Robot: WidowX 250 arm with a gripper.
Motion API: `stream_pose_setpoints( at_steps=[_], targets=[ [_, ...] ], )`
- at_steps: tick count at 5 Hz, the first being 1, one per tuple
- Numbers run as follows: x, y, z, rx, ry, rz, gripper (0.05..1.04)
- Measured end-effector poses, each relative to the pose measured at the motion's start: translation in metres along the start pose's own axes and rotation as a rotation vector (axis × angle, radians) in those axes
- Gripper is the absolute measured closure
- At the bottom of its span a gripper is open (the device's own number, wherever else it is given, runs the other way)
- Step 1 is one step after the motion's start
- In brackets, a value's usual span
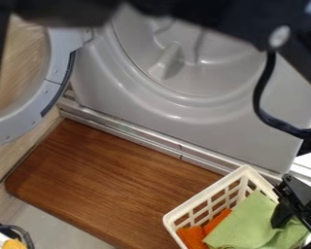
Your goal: Take the green cloth out of the white basket and put it on the left side of the table
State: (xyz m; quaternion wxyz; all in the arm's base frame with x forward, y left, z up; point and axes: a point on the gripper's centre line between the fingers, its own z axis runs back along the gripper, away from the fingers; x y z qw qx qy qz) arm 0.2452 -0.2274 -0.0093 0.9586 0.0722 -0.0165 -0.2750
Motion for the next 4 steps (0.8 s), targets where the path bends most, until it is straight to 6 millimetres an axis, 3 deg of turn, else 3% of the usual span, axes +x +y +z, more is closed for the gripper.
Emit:
stream_pose_setpoints(
  at_steps=[1,2,3,4],
  targets=[
    [0.000,-0.002,0.003,0.010,0.006,-0.019,0.735],
    [0.001,-0.004,0.015,0.023,-0.019,-0.037,0.941],
    [0.002,0.008,0.062,0.017,-0.109,-0.008,1.025],
    [-0.020,0.052,0.105,0.025,-0.167,0.118,1.033]
  ],
)
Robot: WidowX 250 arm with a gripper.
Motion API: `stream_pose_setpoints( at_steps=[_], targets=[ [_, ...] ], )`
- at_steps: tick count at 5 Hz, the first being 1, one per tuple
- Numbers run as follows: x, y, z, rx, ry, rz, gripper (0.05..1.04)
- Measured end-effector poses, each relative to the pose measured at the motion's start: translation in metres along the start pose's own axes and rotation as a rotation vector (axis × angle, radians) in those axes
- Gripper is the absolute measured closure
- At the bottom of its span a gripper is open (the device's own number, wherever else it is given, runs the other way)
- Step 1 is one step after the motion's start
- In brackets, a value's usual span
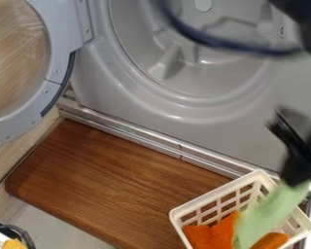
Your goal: Take the green cloth out of the white basket and put it on the left side of the table
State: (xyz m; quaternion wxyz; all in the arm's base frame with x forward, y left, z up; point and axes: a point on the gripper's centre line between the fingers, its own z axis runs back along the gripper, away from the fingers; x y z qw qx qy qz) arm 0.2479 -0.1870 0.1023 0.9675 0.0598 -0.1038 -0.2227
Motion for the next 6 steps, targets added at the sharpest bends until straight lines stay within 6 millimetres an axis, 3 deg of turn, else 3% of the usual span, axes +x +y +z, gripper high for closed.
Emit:
stream_pose_setpoints(
  at_steps=[1,3,4,6],
  targets=[
    [-0.027,0.046,0.024,-0.007,-0.002,0.130,1.033],
    [-0.092,0.123,0.025,0.028,0.104,0.307,1.033],
    [-0.117,0.155,0.011,0.064,0.154,0.407,1.033],
    [-0.129,0.199,-0.030,0.118,0.229,0.516,1.033]
  ],
)
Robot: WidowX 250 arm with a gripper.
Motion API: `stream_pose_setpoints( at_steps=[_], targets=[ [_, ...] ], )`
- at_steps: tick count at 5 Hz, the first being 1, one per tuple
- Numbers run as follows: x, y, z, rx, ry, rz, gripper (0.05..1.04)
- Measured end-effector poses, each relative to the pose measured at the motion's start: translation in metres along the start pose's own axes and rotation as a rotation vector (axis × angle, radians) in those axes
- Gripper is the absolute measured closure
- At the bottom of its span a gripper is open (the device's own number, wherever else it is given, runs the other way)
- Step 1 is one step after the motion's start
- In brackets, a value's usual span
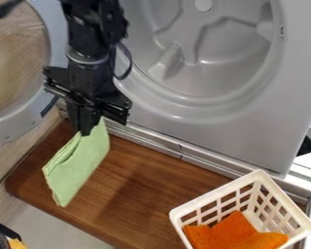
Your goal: Take the green cloth out of the white basket and put it on the left side of the table
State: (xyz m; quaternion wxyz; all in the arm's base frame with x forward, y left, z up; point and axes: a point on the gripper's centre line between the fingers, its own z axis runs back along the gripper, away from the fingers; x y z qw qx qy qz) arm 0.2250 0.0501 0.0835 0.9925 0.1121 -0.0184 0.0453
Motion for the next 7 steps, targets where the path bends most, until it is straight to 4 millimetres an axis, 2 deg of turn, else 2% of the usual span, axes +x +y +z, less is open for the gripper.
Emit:
stream_pose_setpoints(
  at_steps=[1,3,4,5,6,7],
  targets=[
    [0.015,0.010,-0.013,0.033,0.018,0.013,1.033],
    [0.028,0.048,-0.037,0.112,0.046,0.056,1.033],
    [0.041,0.050,-0.042,0.107,0.007,0.063,1.033],
    [0.057,0.040,-0.051,0.048,-0.016,0.064,1.017],
    [0.066,0.033,-0.054,0.010,-0.045,0.064,0.878],
    [0.080,0.021,-0.047,-0.020,-0.096,0.036,0.627]
  ],
)
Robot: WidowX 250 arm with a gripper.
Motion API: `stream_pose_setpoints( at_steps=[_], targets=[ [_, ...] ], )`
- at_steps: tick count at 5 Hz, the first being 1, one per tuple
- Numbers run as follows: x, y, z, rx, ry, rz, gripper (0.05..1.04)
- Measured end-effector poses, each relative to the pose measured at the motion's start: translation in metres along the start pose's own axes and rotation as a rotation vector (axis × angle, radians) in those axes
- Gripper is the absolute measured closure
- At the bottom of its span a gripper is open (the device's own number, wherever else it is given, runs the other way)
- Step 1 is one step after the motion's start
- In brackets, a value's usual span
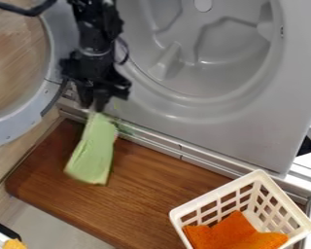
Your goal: Take the green cloth out of the white basket and put it on the left side of the table
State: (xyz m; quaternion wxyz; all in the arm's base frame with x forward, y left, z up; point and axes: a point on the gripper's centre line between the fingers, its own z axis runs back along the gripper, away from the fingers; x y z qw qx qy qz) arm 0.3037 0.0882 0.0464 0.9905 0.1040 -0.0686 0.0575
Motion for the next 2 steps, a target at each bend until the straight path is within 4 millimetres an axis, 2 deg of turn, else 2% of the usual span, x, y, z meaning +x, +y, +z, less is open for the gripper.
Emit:
stream_pose_setpoints(
  at_steps=[1,2],
  targets=[
    [0.001,-0.009,-0.001,-0.006,0.016,-0.023,0.309],
    [-0.001,-0.025,0.004,-0.033,0.028,-0.057,0.086]
  ],
)
